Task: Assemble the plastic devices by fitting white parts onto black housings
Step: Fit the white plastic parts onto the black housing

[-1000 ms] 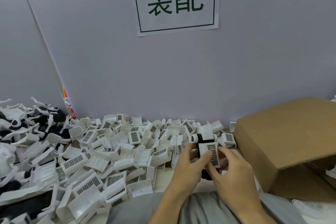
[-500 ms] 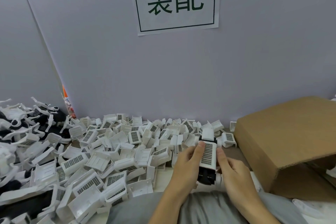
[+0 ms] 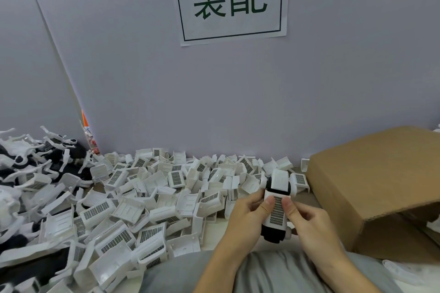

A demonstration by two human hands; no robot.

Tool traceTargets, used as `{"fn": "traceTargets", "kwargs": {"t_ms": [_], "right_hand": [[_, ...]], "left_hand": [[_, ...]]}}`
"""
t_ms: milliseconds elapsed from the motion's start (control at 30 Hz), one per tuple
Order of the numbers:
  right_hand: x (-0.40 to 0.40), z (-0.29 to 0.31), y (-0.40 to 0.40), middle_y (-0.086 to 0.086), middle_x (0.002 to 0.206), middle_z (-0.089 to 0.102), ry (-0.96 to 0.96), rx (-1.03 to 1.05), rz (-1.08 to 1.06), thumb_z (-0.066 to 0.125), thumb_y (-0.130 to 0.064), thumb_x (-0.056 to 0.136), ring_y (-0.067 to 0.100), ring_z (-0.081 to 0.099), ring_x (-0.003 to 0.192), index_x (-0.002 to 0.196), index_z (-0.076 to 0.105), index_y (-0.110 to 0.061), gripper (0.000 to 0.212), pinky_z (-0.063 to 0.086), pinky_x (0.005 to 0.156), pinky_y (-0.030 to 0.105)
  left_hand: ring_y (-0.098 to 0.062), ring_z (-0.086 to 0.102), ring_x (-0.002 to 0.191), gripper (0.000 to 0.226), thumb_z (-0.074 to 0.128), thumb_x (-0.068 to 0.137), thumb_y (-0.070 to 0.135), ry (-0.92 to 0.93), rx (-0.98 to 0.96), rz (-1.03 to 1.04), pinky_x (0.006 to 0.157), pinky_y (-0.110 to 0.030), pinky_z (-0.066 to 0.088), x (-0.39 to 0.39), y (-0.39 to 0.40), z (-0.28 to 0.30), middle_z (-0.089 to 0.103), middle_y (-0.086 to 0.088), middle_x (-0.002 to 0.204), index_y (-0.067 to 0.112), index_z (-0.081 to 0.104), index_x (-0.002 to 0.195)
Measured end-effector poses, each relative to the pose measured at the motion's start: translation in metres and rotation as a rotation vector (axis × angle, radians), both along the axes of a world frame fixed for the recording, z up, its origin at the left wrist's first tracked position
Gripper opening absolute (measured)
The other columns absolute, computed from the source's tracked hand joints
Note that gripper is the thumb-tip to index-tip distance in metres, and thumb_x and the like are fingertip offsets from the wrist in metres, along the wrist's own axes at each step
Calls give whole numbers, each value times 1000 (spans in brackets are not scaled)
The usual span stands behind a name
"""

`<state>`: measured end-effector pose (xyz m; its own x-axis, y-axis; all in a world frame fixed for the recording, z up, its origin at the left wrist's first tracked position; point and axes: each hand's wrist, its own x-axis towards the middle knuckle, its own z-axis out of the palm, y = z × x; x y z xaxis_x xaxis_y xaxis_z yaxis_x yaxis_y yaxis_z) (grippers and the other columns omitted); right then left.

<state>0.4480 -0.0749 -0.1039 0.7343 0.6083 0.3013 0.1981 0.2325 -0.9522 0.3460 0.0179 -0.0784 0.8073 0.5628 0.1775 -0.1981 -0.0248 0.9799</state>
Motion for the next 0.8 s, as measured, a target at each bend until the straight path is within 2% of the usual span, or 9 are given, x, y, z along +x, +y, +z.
{"fn": "traceTargets", "kwargs": {"t_ms": [67, 200, 267, 367, 500, 600, 800], "right_hand": [[0, -1, 0, -1, 82, 79, -4, -9, -4, 61, -44, 81, 8, 75, 81, 87, 81, -18, 34, 53, 67, 19], [-1, -1, 1, -1, 78, 78, -37, -14, -24, 61, -45, 81, 8, 74, 76, 80, 81, -18, 34, 51, 60, 13], [-2, 0, 1, 0, 76, 78, -77, -17, -39, 61, -44, 81, 11, 74, 75, 78, 80, -15, 35, 53, 62, 18], [-4, 0, 1, 4, 81, 78, -75, 5, -4, 63, -32, 88, 16, 75, 80, 86, 79, -11, 26, 58, 68, 26], [-6, 3, 1, 7, 84, 78, 34, 34, 45, 61, -19, 95, 13, 75, 80, 90, 78, -7, 21, 55, 64, 19], [-6, 4, 0, 5, 85, 78, 48, 28, 45, 62, -19, 94, 12, 75, 81, 89, 78, -10, 19, 54, 66, 17], [-2, 2, -2, -2, 77, 78, 9, -11, -19, 67, -22, 92, 7, 74, 74, 77, 79, -17, 20, 50, 61, 12]], "left_hand": [[-12, 73, 72, 21, 52, 102, 12, 1, -10, -4, 60, -23, 56, 0, -1, 0, 77, 0, 83, 7, 71, 109], [-12, 73, 82, 22, 54, 102, 15, -8, 10, 19, 68, -22, 56, 0, 1, -3, 77, -3, 91, 7, 72, 112], [-11, 72, 82, 23, 57, 100, 18, -15, -4, 32, 67, -19, 54, 1, 2, -4, 76, -3, 88, 3, 72, 109], [-8, 72, 73, 20, 59, 99, 21, 0, -8, 54, 62, -18, 52, 3, 3, -5, 76, 2, 77, 6, 72, 96], [-9, 73, 73, 23, 57, 100, 20, 0, 25, 71, 62, -17, 53, 5, 4, -7, 76, 0, 77, 3, 73, 100], [-10, 73, 69, 26, 56, 100, 18, -16, -10, 82, 59, -16, 53, 5, 4, -7, 77, -3, 76, -2, 73, 97], [-3, 68, 60, 26, 56, 101, 15, -11, 56, 112, 55, -14, 50, 6, 1, -7, 73, 3, 65, 6, 74, 83]]}}
